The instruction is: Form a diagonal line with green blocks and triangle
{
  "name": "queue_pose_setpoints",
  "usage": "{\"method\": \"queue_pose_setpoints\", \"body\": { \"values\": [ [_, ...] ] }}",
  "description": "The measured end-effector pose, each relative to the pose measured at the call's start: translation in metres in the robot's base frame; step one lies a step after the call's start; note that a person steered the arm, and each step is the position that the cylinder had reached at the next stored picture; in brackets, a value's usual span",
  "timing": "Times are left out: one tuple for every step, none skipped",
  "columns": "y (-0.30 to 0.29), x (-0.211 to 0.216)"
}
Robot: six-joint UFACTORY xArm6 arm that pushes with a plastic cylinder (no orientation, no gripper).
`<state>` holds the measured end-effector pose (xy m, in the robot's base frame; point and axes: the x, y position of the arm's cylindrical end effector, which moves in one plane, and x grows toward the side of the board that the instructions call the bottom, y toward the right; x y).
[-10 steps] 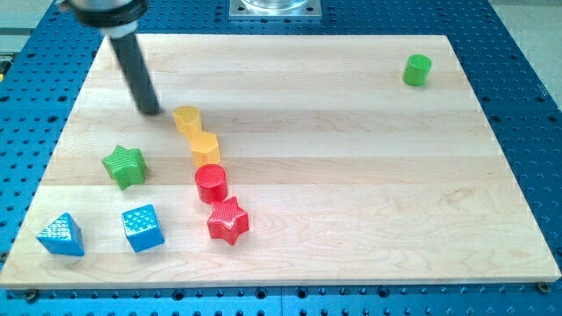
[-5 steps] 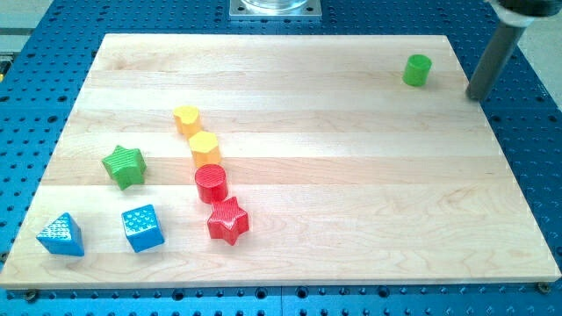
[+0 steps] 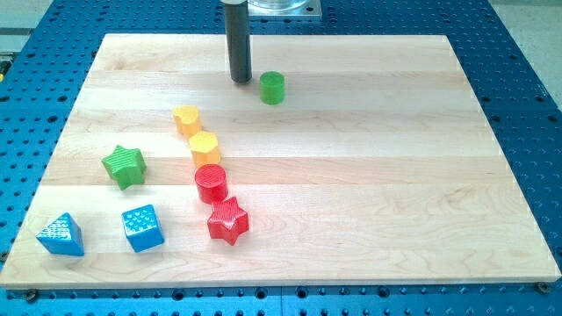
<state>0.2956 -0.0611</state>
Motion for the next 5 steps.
{"method": "queue_pose_setpoints", "body": {
  "values": [
    [0.013, -0.002],
    [0.022, -0.002],
    [0.051, 0.0],
    [0.064, 0.016],
    [0.111, -0.001]
  ]
}}
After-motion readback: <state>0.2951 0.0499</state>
